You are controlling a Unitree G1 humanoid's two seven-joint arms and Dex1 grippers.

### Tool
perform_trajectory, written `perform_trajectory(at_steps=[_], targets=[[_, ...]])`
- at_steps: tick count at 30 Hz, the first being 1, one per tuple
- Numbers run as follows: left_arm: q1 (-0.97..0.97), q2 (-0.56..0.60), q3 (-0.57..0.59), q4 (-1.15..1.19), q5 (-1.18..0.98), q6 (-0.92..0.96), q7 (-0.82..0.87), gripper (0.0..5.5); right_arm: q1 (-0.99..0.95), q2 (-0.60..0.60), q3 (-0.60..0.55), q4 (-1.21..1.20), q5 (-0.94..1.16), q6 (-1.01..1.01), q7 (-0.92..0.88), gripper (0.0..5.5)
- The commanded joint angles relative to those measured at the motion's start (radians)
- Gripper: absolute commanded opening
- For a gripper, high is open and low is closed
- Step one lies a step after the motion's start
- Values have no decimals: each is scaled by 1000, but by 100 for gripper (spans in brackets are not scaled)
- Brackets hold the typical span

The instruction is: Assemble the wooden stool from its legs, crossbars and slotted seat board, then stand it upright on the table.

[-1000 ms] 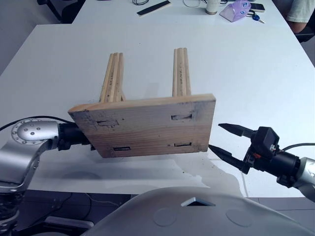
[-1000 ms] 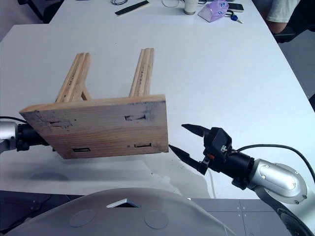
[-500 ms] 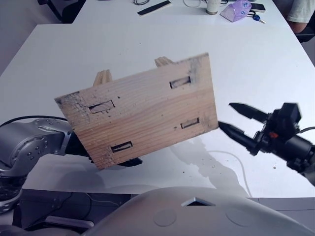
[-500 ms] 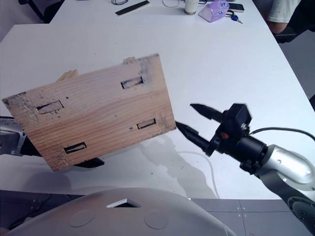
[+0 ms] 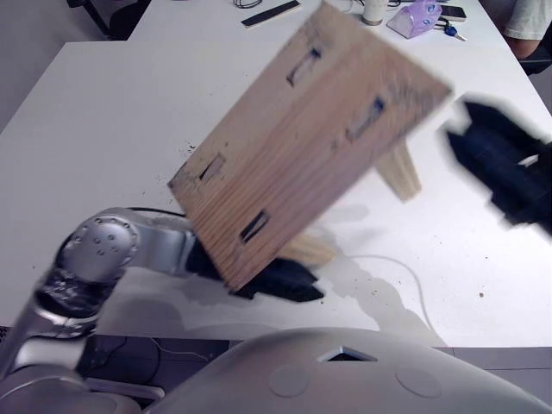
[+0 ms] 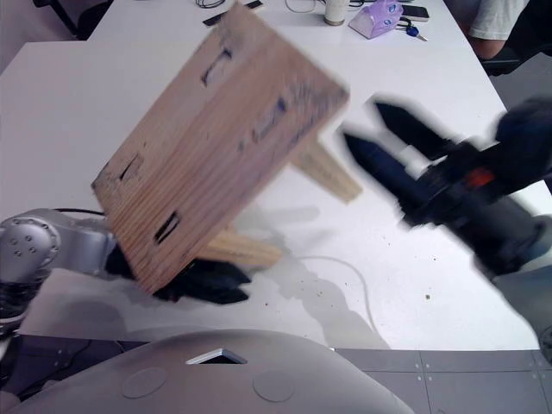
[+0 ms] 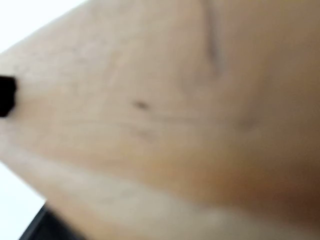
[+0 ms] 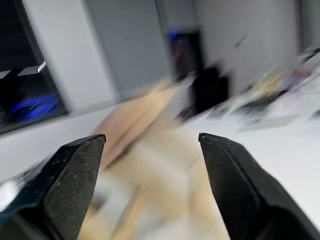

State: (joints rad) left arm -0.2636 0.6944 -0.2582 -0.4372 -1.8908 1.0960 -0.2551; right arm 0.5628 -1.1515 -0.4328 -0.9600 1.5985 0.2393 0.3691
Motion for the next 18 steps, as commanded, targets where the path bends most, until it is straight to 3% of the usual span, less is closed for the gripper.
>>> perform_trajectory(at_steps=[1, 6, 12, 16, 18], targets=[[-97, -106, 37, -11, -81, -191, 292, 286, 52, 22, 74, 56, -178, 138, 44, 347], [-93, -130, 80, -23, -81, -217, 390, 286, 28, 113, 142, 75, -298, 177, 49, 347], [-62, -36, 65, -37, -41, -145, 376, 286, -9, 199, 197, 62, -396, 201, 29, 347], [161, 79, 103, -97, 506, -277, 163, 286, -94, 309, 257, 136, -567, 197, -91, 347], [248, 68, 110, -54, 685, -387, 150, 286, -133, 366, 303, 181, -690, 183, -152, 347]])
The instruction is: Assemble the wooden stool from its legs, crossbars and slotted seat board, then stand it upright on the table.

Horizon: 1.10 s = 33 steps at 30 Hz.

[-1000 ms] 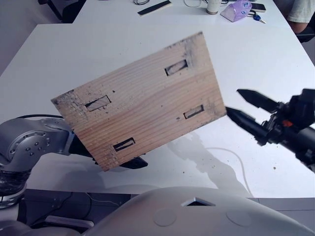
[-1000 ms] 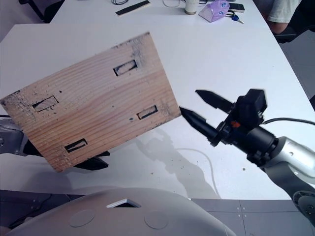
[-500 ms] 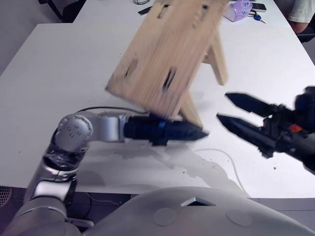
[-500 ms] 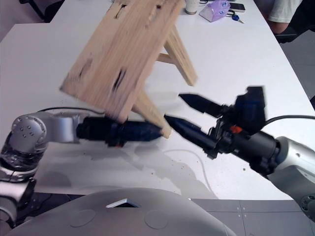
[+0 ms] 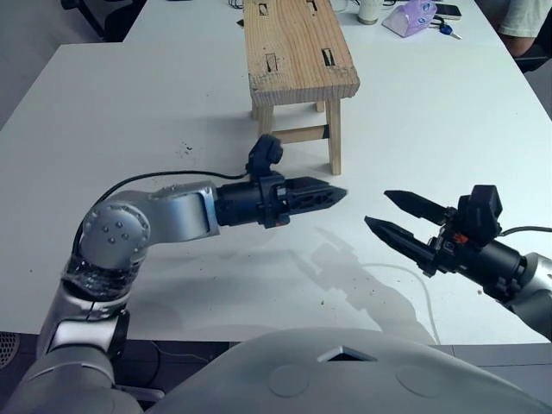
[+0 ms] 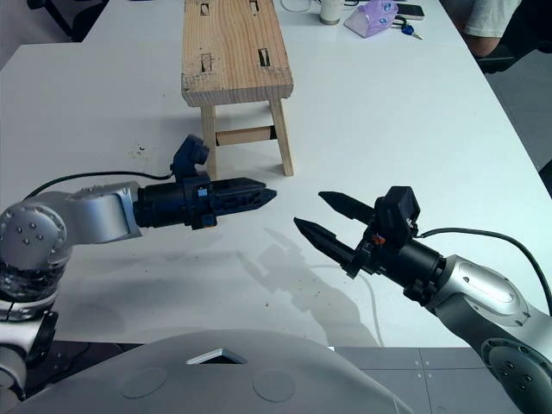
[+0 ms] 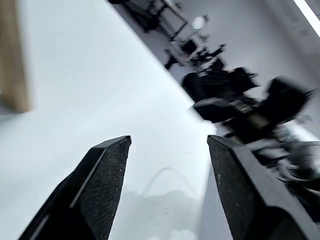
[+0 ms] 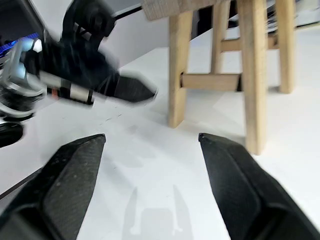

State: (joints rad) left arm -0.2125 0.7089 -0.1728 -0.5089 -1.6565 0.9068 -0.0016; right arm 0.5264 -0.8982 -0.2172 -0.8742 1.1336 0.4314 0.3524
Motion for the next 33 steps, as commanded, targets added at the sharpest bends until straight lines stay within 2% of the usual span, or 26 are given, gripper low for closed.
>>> perform_trajectory(at_steps=[1, 4, 6, 8, 16, 25, 29, 31, 33], targets=[[234, 64, -5, 46, 591, -289, -117, 286, -112, 154, 111, 120, -282, -22, -177, 347], [298, 54, -76, 188, 952, -547, -88, 286, -182, 286, 183, 236, -480, -69, -321, 347], [305, -13, -52, 282, 1040, -638, -32, 286, -220, 367, 211, 333, -582, -104, -402, 347], [289, -42, -76, 355, 1168, -736, 4, 286, -246, 421, 241, 428, -686, -155, -449, 347], [233, -244, -58, 588, 1398, -1007, 0, 286, -355, 601, 268, 701, -882, -332, -480, 347], [163, -425, 37, 731, 1496, -1100, 8, 286, -426, 687, 246, 844, -959, -406, -407, 347], [134, -475, 78, 774, 1520, -1096, 16, 334, -449, 719, 234, 894, -947, -396, -365, 347], [123, -495, 91, 792, 1525, -1100, 6, 320, -461, 730, 220, 916, -936, -396, -345, 347], [117, -510, 105, 805, 1535, -1101, 6, 301, -474, 737, 200, 935, -924, -394, -326, 323]])
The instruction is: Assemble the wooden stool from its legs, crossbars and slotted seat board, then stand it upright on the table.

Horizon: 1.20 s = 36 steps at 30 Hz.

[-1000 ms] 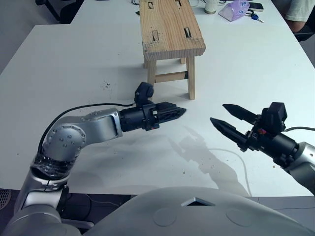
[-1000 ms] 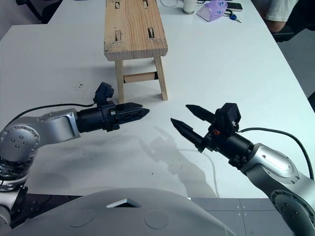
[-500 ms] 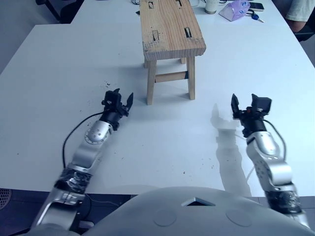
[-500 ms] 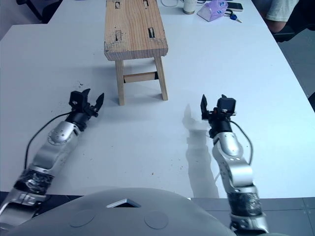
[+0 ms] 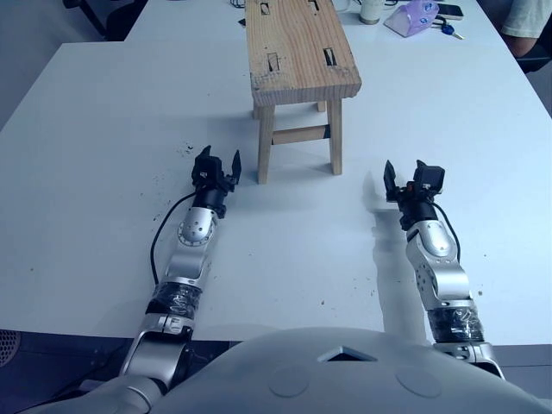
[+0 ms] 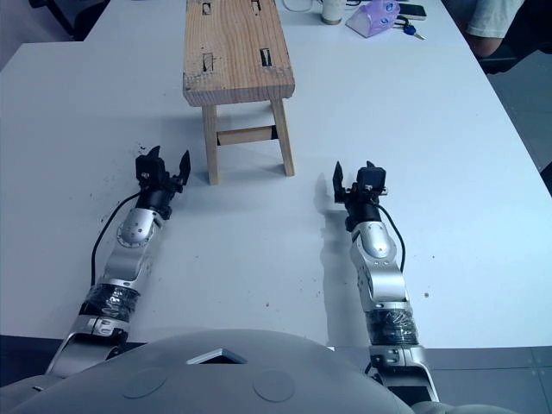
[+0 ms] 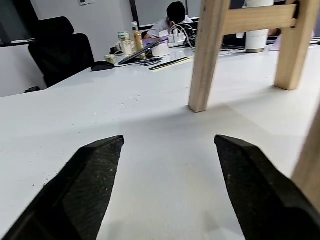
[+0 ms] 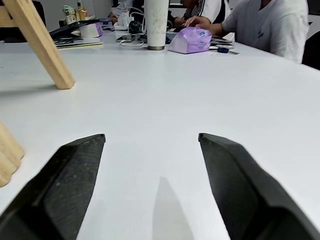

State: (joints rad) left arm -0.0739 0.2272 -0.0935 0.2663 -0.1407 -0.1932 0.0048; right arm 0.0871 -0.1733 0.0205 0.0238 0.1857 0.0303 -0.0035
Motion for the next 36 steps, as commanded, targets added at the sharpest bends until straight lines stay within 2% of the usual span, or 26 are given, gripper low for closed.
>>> perform_trajectory(at_steps=[1, 18, 25, 36], targets=[[-25, -35, 30, 34, 20, 4, -2, 298, -43, 7, -40, 46, 15, 6, 36, 302], [-91, -94, 165, 173, 107, -50, 118, 298, -244, -50, -160, 309, -67, 108, 9, 302], [-127, -129, 168, 236, 137, -61, 147, 298, -293, -36, -186, 376, -56, 147, -7, 302], [-168, -131, 169, 309, 165, -65, 157, 298, -345, -70, -188, 468, -97, 76, 7, 302]])
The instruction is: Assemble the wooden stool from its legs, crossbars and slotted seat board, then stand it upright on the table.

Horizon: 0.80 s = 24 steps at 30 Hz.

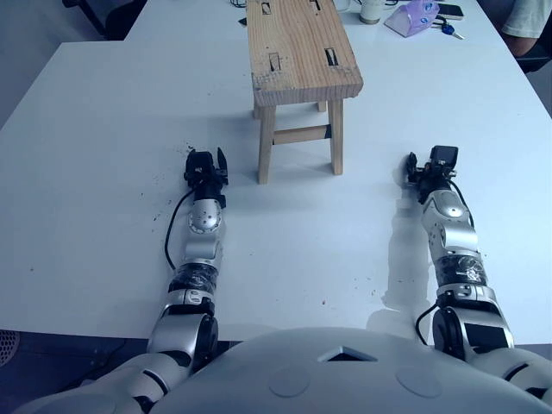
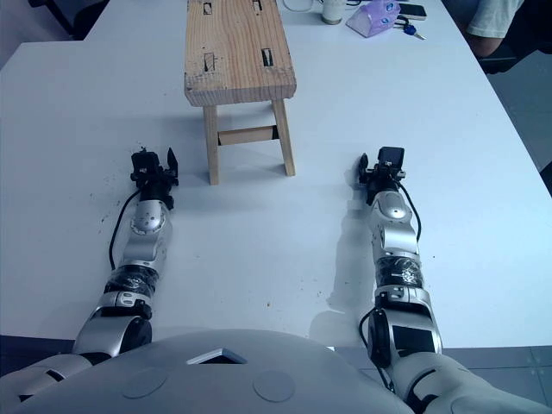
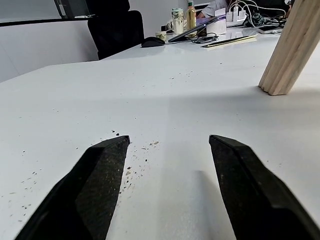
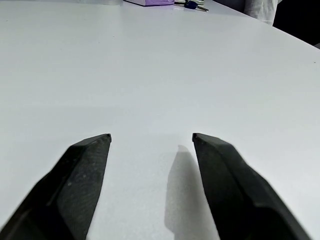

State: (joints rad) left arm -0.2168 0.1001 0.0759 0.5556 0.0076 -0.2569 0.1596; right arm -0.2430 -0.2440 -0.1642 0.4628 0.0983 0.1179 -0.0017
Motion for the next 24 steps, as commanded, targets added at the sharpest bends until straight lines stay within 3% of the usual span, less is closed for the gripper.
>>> perform_trajectory(at_steps=[1, 16, 24], targets=[[-30, -2, 2, 26, 17, -1, 3, 298, -15, 3, -2, 33, -11, -16, 3, 302], [-34, -38, 21, 63, 24, -26, 15, 298, -55, -8, -13, 145, -25, -62, 6, 302], [-49, 5, 48, 70, 22, -37, 7, 298, -21, -9, -13, 126, -31, -68, 0, 302]])
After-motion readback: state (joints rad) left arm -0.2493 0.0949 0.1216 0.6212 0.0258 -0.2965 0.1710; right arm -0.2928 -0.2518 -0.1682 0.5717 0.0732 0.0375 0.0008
